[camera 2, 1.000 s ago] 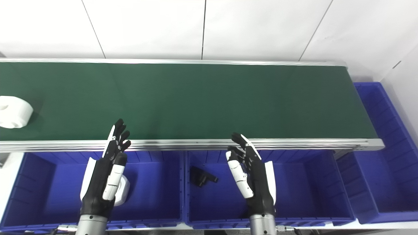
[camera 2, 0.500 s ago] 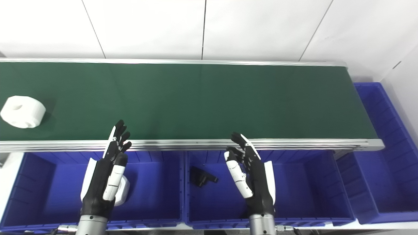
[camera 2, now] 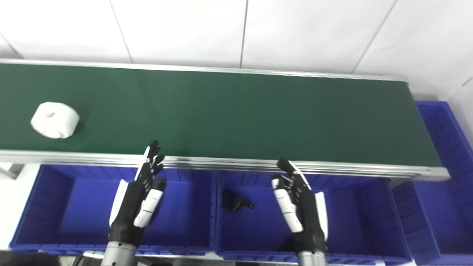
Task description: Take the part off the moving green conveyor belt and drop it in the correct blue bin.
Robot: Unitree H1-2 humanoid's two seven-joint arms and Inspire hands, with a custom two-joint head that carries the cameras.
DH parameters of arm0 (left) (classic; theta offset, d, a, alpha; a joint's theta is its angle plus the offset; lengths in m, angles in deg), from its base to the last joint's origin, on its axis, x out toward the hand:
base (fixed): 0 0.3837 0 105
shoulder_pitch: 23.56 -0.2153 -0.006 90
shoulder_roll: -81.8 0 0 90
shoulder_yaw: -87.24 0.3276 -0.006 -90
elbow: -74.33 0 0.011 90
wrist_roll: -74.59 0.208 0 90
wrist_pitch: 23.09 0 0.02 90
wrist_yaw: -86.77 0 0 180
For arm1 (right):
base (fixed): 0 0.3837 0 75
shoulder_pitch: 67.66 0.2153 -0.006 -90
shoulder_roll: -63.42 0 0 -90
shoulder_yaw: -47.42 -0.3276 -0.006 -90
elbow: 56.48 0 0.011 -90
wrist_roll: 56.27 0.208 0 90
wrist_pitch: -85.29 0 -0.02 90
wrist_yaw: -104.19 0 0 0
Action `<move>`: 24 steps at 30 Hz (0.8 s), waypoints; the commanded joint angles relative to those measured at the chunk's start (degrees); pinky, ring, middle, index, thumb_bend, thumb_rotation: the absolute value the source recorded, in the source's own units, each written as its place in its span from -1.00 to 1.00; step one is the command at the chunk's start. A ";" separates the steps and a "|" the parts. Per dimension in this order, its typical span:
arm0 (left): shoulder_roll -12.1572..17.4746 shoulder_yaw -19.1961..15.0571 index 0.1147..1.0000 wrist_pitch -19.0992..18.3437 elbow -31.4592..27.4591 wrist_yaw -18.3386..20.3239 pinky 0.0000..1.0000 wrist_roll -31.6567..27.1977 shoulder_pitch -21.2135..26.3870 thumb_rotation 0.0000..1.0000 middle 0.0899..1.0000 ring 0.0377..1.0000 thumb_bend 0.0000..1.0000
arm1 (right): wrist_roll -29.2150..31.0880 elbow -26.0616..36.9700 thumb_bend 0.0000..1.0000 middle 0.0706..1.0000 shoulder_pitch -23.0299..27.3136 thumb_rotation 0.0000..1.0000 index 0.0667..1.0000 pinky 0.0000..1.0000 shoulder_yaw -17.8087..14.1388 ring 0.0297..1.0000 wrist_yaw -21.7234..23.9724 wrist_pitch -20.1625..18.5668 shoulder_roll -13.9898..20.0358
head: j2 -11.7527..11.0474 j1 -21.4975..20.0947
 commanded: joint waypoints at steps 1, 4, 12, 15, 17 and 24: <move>-3.35 3.02 1.00 2.79 0.83 -1.21 0.78 1.19 -0.19 0.77 1.00 0.90 0.08 | 1.35 0.45 0.03 0.68 0.12 0.68 0.70 0.42 -0.67 0.52 0.34 4.65 0.68 | -0.56 1.31; -4.35 3.92 1.00 3.18 1.53 -1.83 0.81 1.82 -0.38 0.73 1.00 0.92 0.08 | 3.03 -0.83 0.01 0.70 0.52 0.71 0.70 0.42 -1.60 0.51 0.91 6.09 1.93 | -1.11 3.23; -6.22 5.56 1.00 3.56 2.92 -3.19 0.90 2.10 -0.87 0.67 1.00 0.92 0.14 | 5.70 -2.87 0.08 0.68 1.07 0.71 0.70 0.37 -3.51 0.46 1.77 8.07 3.30 | -2.17 6.28; -6.65 6.06 1.00 3.34 3.39 -3.67 0.93 2.44 -0.95 0.68 1.00 0.94 0.17 | 6.92 -3.66 0.09 0.65 1.29 0.72 0.69 0.39 -4.01 0.45 2.23 8.60 3.66 | -2.72 7.27; -6.95 6.32 1.00 3.36 3.84 -3.93 0.98 2.37 -0.90 0.64 1.00 0.96 0.16 | 7.80 -4.06 0.01 0.68 1.50 0.74 0.70 0.44 -4.27 0.47 2.78 8.82 4.01 | -3.26 8.01; -6.86 6.32 1.00 3.99 5.16 -4.33 0.93 2.24 -0.93 0.58 1.00 0.96 0.17 | 8.16 -6.12 -0.08 0.70 1.57 0.78 0.73 0.44 -4.56 0.48 3.18 10.72 4.22 | -6.78 8.14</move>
